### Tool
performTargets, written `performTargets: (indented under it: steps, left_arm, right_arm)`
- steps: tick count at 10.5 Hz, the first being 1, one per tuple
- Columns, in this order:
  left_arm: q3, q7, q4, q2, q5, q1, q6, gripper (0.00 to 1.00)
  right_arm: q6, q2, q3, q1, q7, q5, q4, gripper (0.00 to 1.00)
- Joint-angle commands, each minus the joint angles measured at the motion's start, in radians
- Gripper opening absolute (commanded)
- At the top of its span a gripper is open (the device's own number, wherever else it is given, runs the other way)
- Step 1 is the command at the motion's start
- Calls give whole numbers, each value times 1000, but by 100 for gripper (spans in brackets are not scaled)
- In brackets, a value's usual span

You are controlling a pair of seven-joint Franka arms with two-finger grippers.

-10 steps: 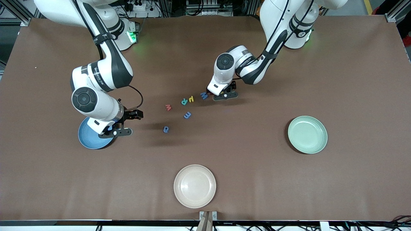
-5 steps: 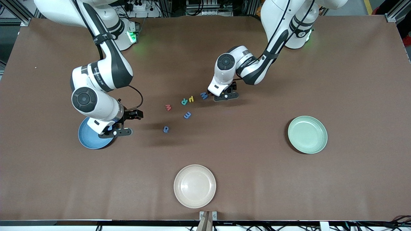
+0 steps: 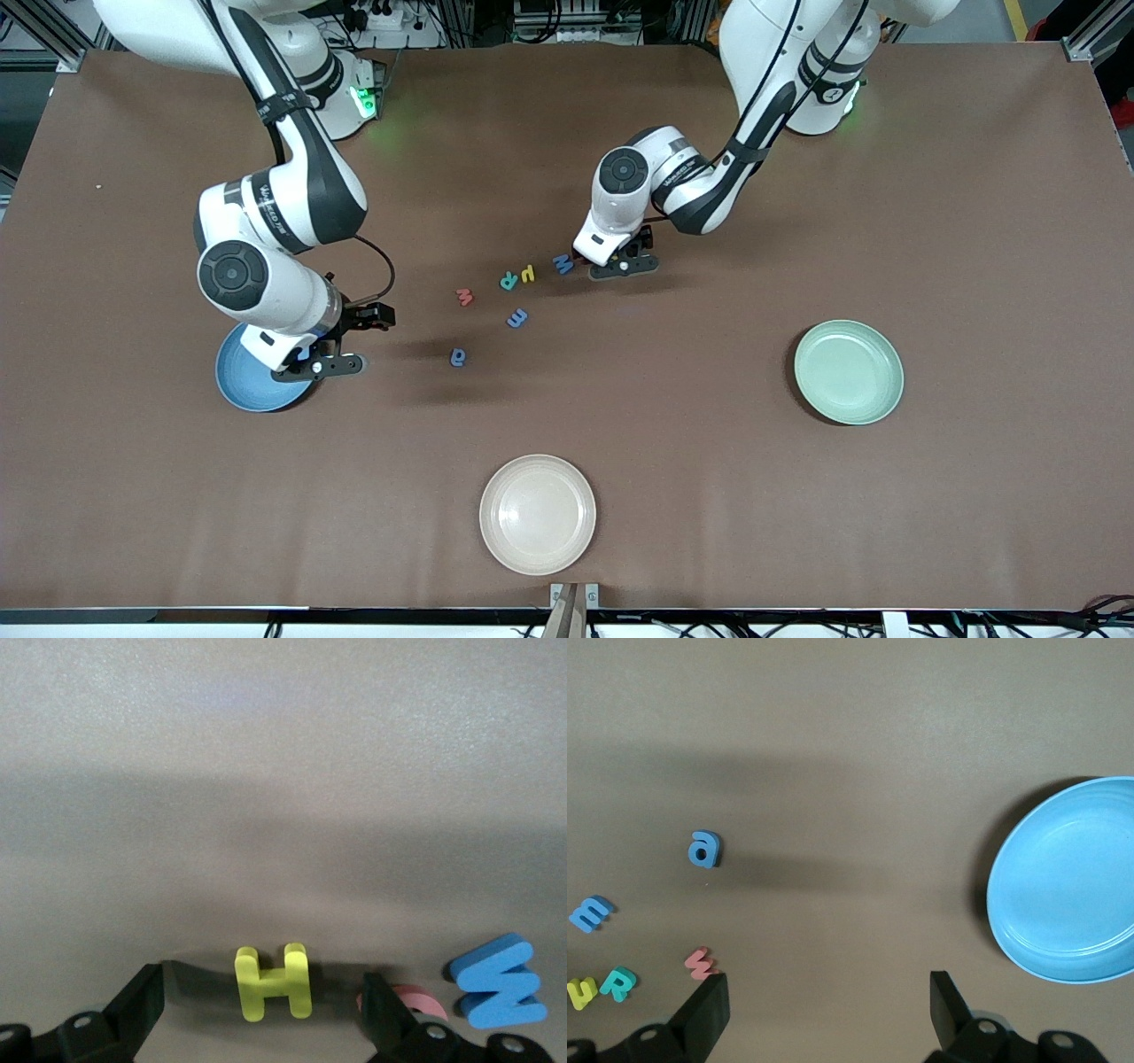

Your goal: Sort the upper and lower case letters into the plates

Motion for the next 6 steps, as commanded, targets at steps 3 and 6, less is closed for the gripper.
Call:
performTargets:
  steps: [3, 6]
  left_arm:
    - [-1, -4, -13, -32, 29, 6, -48, 100]
    - [-1, -2, -13, -36, 29, 8, -53, 100]
  right_arm:
    - [-3, -6, 1, 2, 17, 8, -4, 100]
    - [-3, -6, 1, 2, 17, 8, -4, 100]
